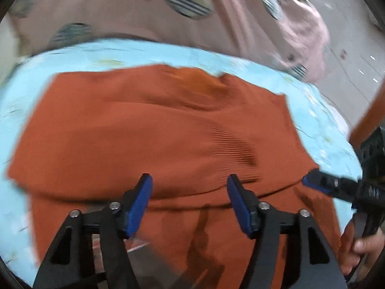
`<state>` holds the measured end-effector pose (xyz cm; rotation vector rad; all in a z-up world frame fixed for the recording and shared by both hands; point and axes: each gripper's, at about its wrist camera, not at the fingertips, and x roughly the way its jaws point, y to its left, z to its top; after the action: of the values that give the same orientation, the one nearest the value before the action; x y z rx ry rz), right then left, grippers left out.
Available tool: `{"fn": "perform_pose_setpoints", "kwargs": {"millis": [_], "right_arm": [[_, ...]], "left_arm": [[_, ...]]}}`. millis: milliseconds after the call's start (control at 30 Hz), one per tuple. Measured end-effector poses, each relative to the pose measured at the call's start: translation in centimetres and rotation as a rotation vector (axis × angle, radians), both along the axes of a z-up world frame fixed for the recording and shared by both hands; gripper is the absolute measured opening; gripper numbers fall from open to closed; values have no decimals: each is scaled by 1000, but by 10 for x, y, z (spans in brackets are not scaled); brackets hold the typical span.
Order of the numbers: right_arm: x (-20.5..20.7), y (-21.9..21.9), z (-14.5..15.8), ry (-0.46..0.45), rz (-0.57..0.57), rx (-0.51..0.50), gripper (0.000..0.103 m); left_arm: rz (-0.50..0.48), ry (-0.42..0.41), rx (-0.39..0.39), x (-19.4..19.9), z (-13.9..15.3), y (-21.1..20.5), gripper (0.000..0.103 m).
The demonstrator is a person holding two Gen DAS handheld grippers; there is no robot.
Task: Fold small clothes
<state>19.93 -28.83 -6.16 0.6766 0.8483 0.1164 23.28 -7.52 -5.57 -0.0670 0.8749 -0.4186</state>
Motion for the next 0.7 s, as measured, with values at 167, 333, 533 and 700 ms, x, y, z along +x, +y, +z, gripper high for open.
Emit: {"fn": "perform_pose_setpoints", "kwargs": {"millis": [167, 333, 533, 700], "right_arm": [[44, 17, -14, 29, 31, -3, 60], [74, 35, -25, 67, 56, -56, 32], [65, 19, 8, -21, 39, -17, 5], [19, -36, 56, -132, -86, -73, 5]], "left_arm": [[263, 2, 62, -8, -10, 87, 69], [368, 70, 108, -2, -32, 130, 69], [420, 82, 103, 25, -41, 132, 70], [428, 75, 128, 42, -42, 132, 70]]}}
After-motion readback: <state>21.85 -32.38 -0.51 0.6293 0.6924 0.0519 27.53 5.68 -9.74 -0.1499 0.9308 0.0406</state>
